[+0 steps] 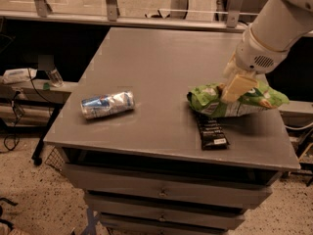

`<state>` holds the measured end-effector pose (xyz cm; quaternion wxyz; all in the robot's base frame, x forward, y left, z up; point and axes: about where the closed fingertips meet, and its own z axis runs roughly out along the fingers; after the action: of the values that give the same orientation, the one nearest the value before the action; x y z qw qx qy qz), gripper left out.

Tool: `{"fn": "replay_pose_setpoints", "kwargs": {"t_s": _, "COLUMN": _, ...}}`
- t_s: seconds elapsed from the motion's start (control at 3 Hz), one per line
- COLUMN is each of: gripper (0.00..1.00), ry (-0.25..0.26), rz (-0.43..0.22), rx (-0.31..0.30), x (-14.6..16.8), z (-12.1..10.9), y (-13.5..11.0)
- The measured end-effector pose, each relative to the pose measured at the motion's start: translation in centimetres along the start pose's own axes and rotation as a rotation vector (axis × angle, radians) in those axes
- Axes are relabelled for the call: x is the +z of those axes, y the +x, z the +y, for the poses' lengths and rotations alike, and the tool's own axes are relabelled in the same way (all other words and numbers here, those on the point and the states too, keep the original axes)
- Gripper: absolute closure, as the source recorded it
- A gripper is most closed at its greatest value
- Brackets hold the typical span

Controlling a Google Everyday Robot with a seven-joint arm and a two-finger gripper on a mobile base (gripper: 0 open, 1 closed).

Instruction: Move green rice chip bag near rxbar chocolate

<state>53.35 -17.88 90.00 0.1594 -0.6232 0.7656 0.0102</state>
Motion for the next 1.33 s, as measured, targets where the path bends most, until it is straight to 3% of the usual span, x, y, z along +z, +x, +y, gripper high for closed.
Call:
{"fn": "replay_pose_setpoints", "kwargs": {"t_s": 0.33, "gripper": 0.0, "ry": 0.001, "rz": 0.0, "rx": -0.001, "x": 0.0, "z": 0.0, "y": -0.1}}
{"fn": "replay_pose_setpoints", "kwargs": {"t_s": 0.67, "gripper": 0.0, "ry": 0.002, "rz": 0.0, "rx": -0.001, "x": -0.1, "z": 0.0, "y": 0.0}}
{"fn": "replay_pose_setpoints", "kwargs": {"t_s": 1.0, "gripper": 0.0, "ry": 0.025, "rz": 0.009, "rx": 0.004, "x": -1.0, "z": -0.3, "y": 1.5}}
{"fn": "replay_pose_setpoints", "kwargs": {"t_s": 1.33, "gripper": 0.0, "ry": 0.075, "rz": 0.031, "rx": 0.05, "x": -2.9, "z": -1.0, "y": 4.9}}
